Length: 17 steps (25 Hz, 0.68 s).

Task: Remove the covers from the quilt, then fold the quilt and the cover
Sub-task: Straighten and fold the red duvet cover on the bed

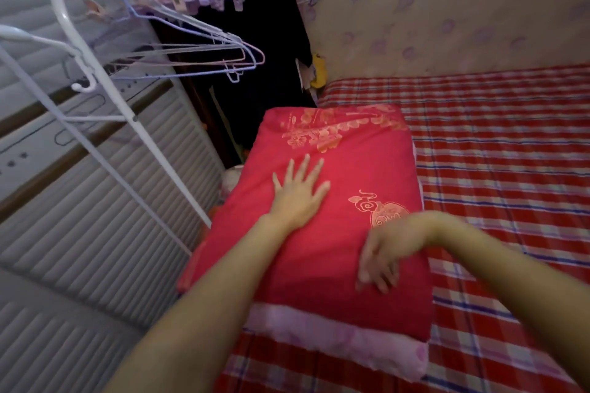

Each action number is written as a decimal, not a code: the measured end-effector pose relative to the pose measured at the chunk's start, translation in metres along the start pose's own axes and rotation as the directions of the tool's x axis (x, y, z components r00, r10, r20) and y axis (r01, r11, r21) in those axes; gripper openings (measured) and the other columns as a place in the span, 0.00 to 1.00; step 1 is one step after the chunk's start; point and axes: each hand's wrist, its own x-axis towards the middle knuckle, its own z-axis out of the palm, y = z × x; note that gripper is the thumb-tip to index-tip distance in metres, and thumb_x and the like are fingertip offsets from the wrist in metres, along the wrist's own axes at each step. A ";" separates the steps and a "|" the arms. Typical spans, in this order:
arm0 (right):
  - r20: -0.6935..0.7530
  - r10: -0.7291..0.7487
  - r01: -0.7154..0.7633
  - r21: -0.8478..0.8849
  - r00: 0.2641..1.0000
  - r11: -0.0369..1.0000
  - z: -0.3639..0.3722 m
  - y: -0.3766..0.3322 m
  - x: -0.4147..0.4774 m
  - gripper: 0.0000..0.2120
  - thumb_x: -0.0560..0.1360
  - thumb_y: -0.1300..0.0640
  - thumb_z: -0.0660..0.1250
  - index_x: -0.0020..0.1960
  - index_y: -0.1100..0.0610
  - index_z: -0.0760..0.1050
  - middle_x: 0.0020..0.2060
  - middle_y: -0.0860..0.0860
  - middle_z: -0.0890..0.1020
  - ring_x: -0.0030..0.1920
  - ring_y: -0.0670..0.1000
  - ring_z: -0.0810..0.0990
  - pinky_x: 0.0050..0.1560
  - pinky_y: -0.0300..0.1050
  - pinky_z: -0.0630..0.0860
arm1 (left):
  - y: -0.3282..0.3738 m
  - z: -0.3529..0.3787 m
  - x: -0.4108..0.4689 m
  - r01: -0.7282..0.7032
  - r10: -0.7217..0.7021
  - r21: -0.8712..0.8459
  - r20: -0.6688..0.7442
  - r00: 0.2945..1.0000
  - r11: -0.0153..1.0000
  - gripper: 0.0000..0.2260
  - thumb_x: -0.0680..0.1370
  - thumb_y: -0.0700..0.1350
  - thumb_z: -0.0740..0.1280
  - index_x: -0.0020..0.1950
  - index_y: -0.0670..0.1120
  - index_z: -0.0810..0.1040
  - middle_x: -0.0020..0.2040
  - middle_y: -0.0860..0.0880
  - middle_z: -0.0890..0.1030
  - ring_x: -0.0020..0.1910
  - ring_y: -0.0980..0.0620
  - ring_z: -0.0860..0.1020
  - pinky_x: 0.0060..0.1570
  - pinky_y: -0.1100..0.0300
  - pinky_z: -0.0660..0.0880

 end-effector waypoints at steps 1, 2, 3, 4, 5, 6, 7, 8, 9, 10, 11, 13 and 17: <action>-0.258 -0.016 0.023 0.024 0.966 0.999 -0.031 -0.005 0.017 0.09 0.78 0.61 0.62 0.52 0.60 0.81 0.33 0.48 0.82 0.31 0.43 0.78 0.38 0.38 0.74 | 0.004 0.014 0.001 -0.003 -0.002 0.052 0.084 0.996 0.999 0.25 0.81 0.60 0.47 0.77 0.57 0.46 0.78 0.52 0.44 0.77 0.45 0.42 0.71 0.38 0.40; -0.540 -0.037 0.022 -0.035 0.841 0.999 -0.061 -0.010 0.035 0.10 0.78 0.60 0.61 0.50 0.59 0.81 0.37 0.51 0.83 0.36 0.45 0.81 0.42 0.43 0.76 | 0.004 0.024 0.002 -0.016 0.005 0.085 0.134 0.991 0.996 0.26 0.81 0.60 0.47 0.77 0.56 0.45 0.78 0.51 0.43 0.77 0.44 0.42 0.71 0.37 0.39; -0.739 -0.095 -0.071 -0.190 0.667 0.979 -0.084 -0.011 0.052 0.10 0.78 0.58 0.60 0.53 0.56 0.80 0.46 0.53 0.83 0.46 0.49 0.82 0.51 0.48 0.75 | 0.003 0.030 0.003 -0.033 0.017 0.093 0.162 0.987 0.995 0.26 0.81 0.60 0.47 0.77 0.56 0.44 0.78 0.51 0.43 0.77 0.44 0.42 0.71 0.37 0.39; -0.807 -0.141 -0.226 -0.321 0.573 0.920 -0.104 -0.008 0.069 0.13 0.79 0.54 0.59 0.59 0.53 0.78 0.57 0.53 0.80 0.57 0.52 0.78 0.60 0.51 0.72 | -0.001 0.031 0.009 -0.032 0.018 0.080 0.176 0.984 0.996 0.27 0.81 0.61 0.47 0.77 0.56 0.44 0.78 0.51 0.43 0.77 0.44 0.42 0.71 0.37 0.39; -0.808 -0.133 -0.346 -0.387 0.574 0.855 -0.121 0.000 0.086 0.17 0.80 0.51 0.57 0.67 0.50 0.72 0.66 0.52 0.74 0.67 0.54 0.70 0.69 0.54 0.64 | -0.010 0.027 0.019 -0.001 -0.009 0.054 0.185 0.983 0.999 0.27 0.81 0.61 0.47 0.78 0.56 0.44 0.78 0.51 0.44 0.77 0.45 0.42 0.71 0.38 0.40; -0.792 -0.066 -0.430 -0.397 0.606 0.811 -0.135 0.010 0.098 0.20 0.80 0.47 0.54 0.71 0.48 0.66 0.72 0.50 0.66 0.73 0.54 0.61 0.73 0.57 0.55 | -0.020 0.022 0.033 0.052 -0.057 0.034 0.197 0.979 0.998 0.27 0.81 0.60 0.47 0.78 0.55 0.45 0.79 0.50 0.44 0.77 0.46 0.43 0.71 0.39 0.40; -0.793 0.001 -0.484 -0.371 0.610 0.792 -0.148 0.018 0.107 0.23 0.81 0.44 0.52 0.74 0.46 0.60 0.75 0.50 0.59 0.75 0.55 0.54 0.73 0.59 0.49 | -0.032 0.016 0.051 0.113 -0.115 0.020 0.215 0.970 0.993 0.27 0.81 0.60 0.47 0.78 0.53 0.45 0.79 0.50 0.44 0.77 0.47 0.44 0.72 0.40 0.41; -0.814 0.041 -0.528 -0.337 0.580 0.779 -0.160 0.024 0.114 0.25 0.80 0.41 0.50 0.75 0.45 0.56 0.76 0.50 0.54 0.76 0.55 0.49 0.73 0.59 0.45 | -0.046 0.010 0.071 0.165 -0.164 0.014 0.237 0.958 0.986 0.28 0.81 0.59 0.46 0.78 0.51 0.46 0.79 0.49 0.45 0.77 0.48 0.44 0.72 0.41 0.42; -0.834 0.063 -0.563 -0.311 0.547 0.766 -0.172 0.028 0.120 0.26 0.80 0.39 0.48 0.76 0.45 0.53 0.77 0.50 0.50 0.77 0.55 0.46 0.73 0.59 0.42 | -0.059 0.005 0.092 0.202 -0.199 0.018 0.258 0.945 0.979 0.28 0.81 0.60 0.46 0.78 0.50 0.46 0.79 0.49 0.45 0.77 0.48 0.44 0.72 0.42 0.42; -0.846 0.075 -0.580 -0.295 0.528 0.759 -0.181 0.030 0.124 0.27 0.79 0.38 0.47 0.76 0.44 0.52 0.77 0.51 0.49 0.77 0.55 0.45 0.73 0.59 0.41 | -0.070 0.002 0.110 0.236 -0.236 0.031 0.274 0.932 0.971 0.29 0.81 0.60 0.45 0.78 0.49 0.46 0.79 0.49 0.45 0.77 0.48 0.44 0.72 0.41 0.42; -0.855 0.072 -0.577 -0.282 0.514 0.767 -0.196 0.031 0.131 0.26 0.80 0.38 0.47 0.76 0.44 0.53 0.77 0.51 0.51 0.77 0.56 0.46 0.73 0.60 0.42 | -0.081 -0.001 0.133 0.267 -0.263 0.021 0.268 0.927 0.963 0.29 0.81 0.60 0.46 0.78 0.48 0.46 0.79 0.50 0.46 0.77 0.47 0.44 0.72 0.40 0.42; -0.891 -0.001 -0.470 -0.240 0.454 0.849 -0.220 0.036 0.133 0.23 0.81 0.44 0.50 0.73 0.50 0.64 0.72 0.53 0.66 0.73 0.58 0.60 0.72 0.58 0.53 | -0.090 -0.004 0.170 0.352 -0.335 -0.104 0.151 0.930 0.930 0.29 0.81 0.59 0.49 0.77 0.45 0.52 0.78 0.45 0.52 0.77 0.45 0.51 0.72 0.41 0.47; -0.987 0.122 -0.417 0.068 0.103 0.907 -0.272 0.063 0.112 0.13 0.79 0.56 0.60 0.58 0.59 0.78 0.55 0.57 0.81 0.57 0.59 0.78 0.55 0.48 0.72 | -0.114 -0.006 0.236 0.461 -0.475 -0.244 0.001 0.880 0.853 0.27 0.78 0.58 0.59 0.72 0.43 0.65 0.70 0.40 0.66 0.69 0.39 0.65 0.68 0.45 0.62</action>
